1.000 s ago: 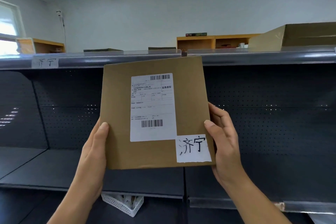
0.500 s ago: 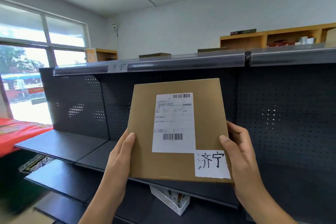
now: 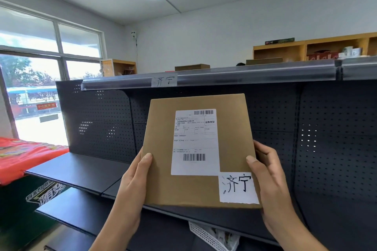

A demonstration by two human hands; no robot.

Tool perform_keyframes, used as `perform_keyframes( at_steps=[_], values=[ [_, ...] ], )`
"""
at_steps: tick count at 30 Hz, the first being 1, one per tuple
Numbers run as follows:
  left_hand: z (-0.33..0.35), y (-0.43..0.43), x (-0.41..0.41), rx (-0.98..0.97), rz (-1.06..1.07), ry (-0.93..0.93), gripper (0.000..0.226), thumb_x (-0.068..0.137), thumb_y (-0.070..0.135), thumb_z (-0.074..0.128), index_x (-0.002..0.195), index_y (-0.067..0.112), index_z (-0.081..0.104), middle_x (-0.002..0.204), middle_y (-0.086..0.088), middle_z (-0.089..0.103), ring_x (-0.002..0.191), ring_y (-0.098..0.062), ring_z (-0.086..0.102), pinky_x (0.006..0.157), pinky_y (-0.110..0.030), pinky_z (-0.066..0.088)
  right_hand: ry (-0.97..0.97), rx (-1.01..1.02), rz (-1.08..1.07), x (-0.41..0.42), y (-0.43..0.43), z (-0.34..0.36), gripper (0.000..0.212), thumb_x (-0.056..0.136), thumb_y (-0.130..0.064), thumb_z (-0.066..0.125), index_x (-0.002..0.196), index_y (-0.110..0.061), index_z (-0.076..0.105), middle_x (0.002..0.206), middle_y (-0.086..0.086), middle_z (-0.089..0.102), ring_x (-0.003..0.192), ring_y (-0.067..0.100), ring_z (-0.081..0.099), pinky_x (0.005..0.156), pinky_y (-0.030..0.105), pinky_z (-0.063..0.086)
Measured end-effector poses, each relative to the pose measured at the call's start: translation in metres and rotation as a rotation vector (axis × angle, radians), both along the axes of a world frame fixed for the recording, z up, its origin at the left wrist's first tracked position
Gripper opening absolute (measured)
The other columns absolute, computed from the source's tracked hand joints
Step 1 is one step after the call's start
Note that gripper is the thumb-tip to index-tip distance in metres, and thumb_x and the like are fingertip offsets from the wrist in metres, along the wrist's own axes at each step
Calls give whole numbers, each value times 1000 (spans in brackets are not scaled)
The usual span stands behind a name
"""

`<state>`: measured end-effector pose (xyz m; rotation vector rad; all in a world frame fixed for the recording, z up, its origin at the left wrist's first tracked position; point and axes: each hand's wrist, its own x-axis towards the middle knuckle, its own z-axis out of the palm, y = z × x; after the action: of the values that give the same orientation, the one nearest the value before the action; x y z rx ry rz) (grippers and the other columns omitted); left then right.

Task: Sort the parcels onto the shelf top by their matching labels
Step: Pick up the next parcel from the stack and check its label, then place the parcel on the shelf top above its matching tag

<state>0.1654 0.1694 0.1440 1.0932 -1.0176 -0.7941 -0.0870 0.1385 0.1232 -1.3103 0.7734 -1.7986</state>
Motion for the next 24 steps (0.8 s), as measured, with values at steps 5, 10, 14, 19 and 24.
perform_keyframes(
  at_steps=[5, 10, 14, 19, 24],
  values=[
    [0, -3, 39, 53, 5, 74, 34, 109, 27, 47, 128, 35, 74, 107, 12, 85, 111, -16, 74, 94, -37, 55, -70, -44, -19, 36, 3, 3, 43, 90, -22, 66, 129, -39, 72, 145, -11, 69, 136, 20, 65, 114, 60, 49],
    [32, -10, 85, 14, -89, 42, 39, 109, -5, 38, 143, 0, 56, 61, -1, 61, 55, -16, 60, 44, -20, 45, -12, -171, -15, 63, 2, 35, 52, 84, -28, 64, 134, -38, 72, 142, -5, 72, 132, 28, 68, 109, 63, 52],
    [86, -29, 114, -122, -245, 51, 55, 95, 10, 61, 148, 2, 50, 33, 6, 60, 24, 1, 56, 35, -10, 43, 117, -290, 15, 77, -10, 77, 60, 86, -36, 67, 146, -38, 63, 144, -3, 71, 130, 31, 69, 107, 61, 54],
    [146, -59, 127, -97, -234, 18, 29, 101, 30, 58, 124, 25, 75, 88, 3, 86, 59, -5, 77, 59, -32, 57, 57, -294, 53, 86, -43, 154, 48, 85, -28, 67, 133, -34, 60, 120, -5, 79, 104, 23, 80, 75, 36, 67],
    [222, -116, 142, -128, -280, 208, 39, 94, 35, 72, 127, 14, 65, 116, -9, 75, 98, -24, 75, 60, -38, 66, 287, -268, -45, 98, -84, 234, 46, 85, -51, 64, 130, -41, 55, 124, -3, 68, 110, 25, 68, 83, 48, 62]
  ],
)
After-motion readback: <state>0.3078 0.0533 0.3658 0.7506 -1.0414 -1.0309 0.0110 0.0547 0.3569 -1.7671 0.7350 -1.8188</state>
